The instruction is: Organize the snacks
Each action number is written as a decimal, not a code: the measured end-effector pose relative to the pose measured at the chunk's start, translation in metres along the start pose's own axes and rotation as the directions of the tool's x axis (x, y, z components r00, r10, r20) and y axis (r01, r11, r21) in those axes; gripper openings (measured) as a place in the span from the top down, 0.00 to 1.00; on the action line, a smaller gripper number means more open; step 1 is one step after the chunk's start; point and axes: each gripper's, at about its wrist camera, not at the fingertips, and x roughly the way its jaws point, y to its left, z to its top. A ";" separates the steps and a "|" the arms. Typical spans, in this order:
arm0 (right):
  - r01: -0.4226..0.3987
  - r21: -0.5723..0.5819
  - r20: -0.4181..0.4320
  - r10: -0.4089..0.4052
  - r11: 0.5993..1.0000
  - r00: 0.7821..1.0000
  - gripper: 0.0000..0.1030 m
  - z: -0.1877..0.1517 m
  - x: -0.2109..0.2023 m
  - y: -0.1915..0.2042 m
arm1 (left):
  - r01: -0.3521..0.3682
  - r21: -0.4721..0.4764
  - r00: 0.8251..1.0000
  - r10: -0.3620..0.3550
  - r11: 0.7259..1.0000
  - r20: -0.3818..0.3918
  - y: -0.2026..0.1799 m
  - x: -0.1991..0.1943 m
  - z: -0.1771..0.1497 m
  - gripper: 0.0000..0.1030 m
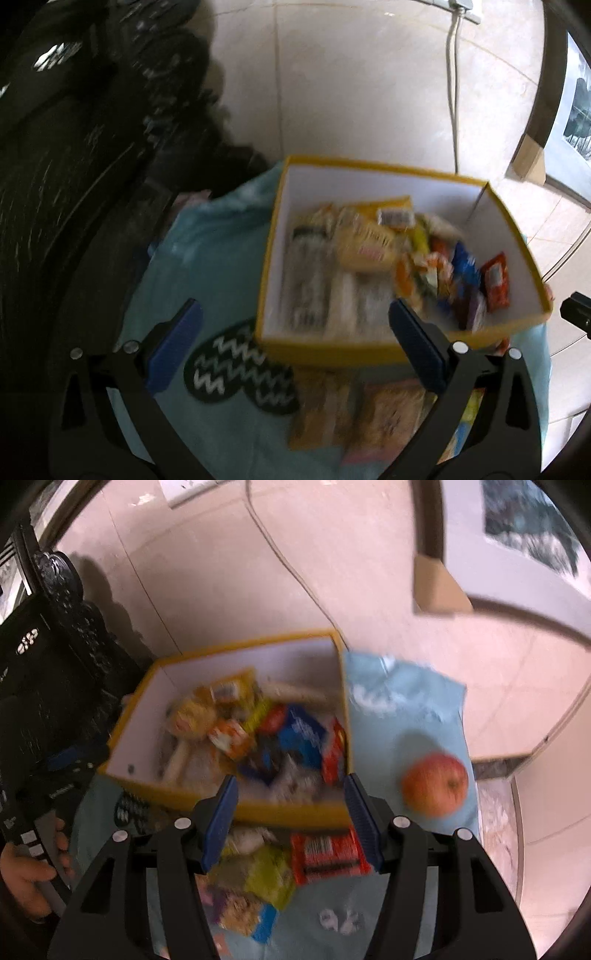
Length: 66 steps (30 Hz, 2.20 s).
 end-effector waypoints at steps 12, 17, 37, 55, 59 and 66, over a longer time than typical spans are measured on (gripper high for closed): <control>0.030 0.047 -0.117 -0.024 0.998 0.993 0.38 -0.091 0.010 -0.018 | -0.051 -0.009 0.982 0.049 0.999 -0.181 0.032 0.023 -0.110 0.02; 0.038 0.033 -0.134 -0.033 0.999 0.990 0.38 -0.105 0.012 -0.016 | -0.050 0.046 0.981 0.058 0.998 -0.183 0.021 0.025 -0.119 0.02; 0.087 -0.008 -0.183 -0.087 0.996 0.979 0.34 -0.078 0.077 -0.022 | -0.012 0.118 0.983 0.033 0.993 -0.179 -0.015 0.079 -0.098 0.02; 0.157 -0.046 -0.195 -0.163 0.987 0.967 0.16 -0.074 0.126 -0.024 | 0.021 0.150 0.989 0.002 0.988 -0.150 -0.014 0.100 -0.108 0.02; 0.173 -0.014 -0.211 -0.172 0.985 0.962 0.01 -0.075 0.130 -0.030 | 0.021 0.127 0.988 -0.001 0.992 -0.153 -0.012 0.100 -0.109 0.02; 0.181 -0.039 -0.206 -0.185 0.983 0.961 0.12 -0.078 0.126 -0.027 | -0.001 0.178 0.992 0.023 0.984 -0.121 -0.018 0.089 -0.116 0.04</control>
